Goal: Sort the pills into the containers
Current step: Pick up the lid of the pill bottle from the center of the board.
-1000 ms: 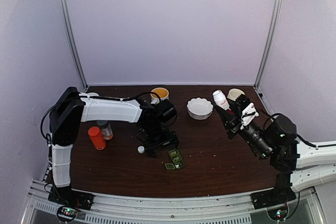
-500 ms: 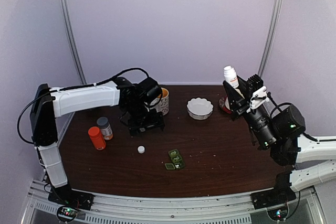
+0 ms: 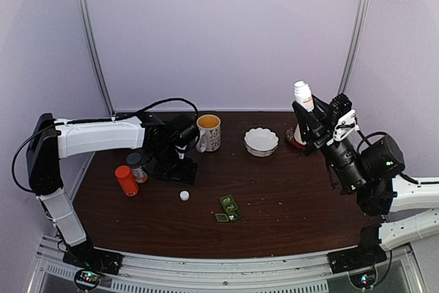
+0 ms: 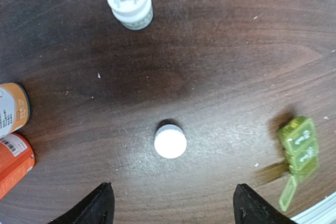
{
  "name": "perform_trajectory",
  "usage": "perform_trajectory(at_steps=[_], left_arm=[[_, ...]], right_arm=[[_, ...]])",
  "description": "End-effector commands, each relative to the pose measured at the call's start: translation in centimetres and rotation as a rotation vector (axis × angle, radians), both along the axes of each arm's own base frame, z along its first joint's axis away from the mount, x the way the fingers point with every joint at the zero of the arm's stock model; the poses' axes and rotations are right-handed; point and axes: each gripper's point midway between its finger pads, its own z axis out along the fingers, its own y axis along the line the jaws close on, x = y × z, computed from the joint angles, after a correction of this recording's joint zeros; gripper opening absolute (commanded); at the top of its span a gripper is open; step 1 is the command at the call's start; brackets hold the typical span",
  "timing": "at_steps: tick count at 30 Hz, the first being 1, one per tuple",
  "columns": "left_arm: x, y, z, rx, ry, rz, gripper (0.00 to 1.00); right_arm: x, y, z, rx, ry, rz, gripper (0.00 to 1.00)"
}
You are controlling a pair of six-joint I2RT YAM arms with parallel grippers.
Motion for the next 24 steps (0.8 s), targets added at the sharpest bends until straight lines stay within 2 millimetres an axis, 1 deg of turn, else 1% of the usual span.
perform_trajectory(at_steps=[1, 2, 3, 5, 6, 9, 12, 15, 18, 21, 24], left_arm=[[0.9, -0.2, -1.6, 0.062, -0.008, -0.06, 0.8], [1.1, -0.2, -2.0, 0.069, -0.005, -0.061, 0.79], [1.1, -0.3, -2.3, 0.079, -0.002, -0.064, 0.79], [1.3, -0.2, -2.9, 0.096, 0.004, -0.067, 0.78], [1.3, -0.1, -3.3, 0.107, 0.007, -0.068, 0.78], [1.3, 0.0, -4.4, 0.133, 0.023, -0.07, 0.76], [1.4, -0.2, -5.0, 0.139, 0.031, -0.077, 0.75], [1.3, -0.3, -5.6, 0.139, 0.045, -0.087, 0.73], [1.1, -0.5, -6.1, 0.137, 0.059, -0.096, 0.68], [0.9, -0.6, -6.7, 0.135, 0.075, -0.103, 0.59], [0.5, -0.6, -7.4, 0.129, 0.093, -0.105, 0.56]], right_arm=[[-1.1, 0.9, 1.6, 0.04, -0.007, 0.1, 0.0], [-0.9, 1.8, 1.5, 0.021, 0.017, 0.117, 0.0], [-0.7, 2.3, 1.3, 0.02, 0.039, 0.122, 0.0], [-1.0, 3.0, 0.0, 0.001, 0.037, 0.157, 0.0], [-1.5, 3.2, -0.2, 0.014, 0.013, 0.187, 0.0], [-2.3, 3.0, -1.6, 0.059, -0.031, 0.22, 0.0], [-2.1, 2.9, -2.5, 0.093, 0.006, 0.232, 0.0], [-2.4, 3.6, -2.9, 0.111, 0.046, 0.305, 0.0], [-3.0, 4.5, -3.5, 0.108, 0.061, 0.377, 0.0], [-3.5, 4.7, -4.1, 0.124, 0.067, 0.42, 0.0], [-3.8, 5.1, -4.7, 0.13, 0.066, 0.454, 0.0]])
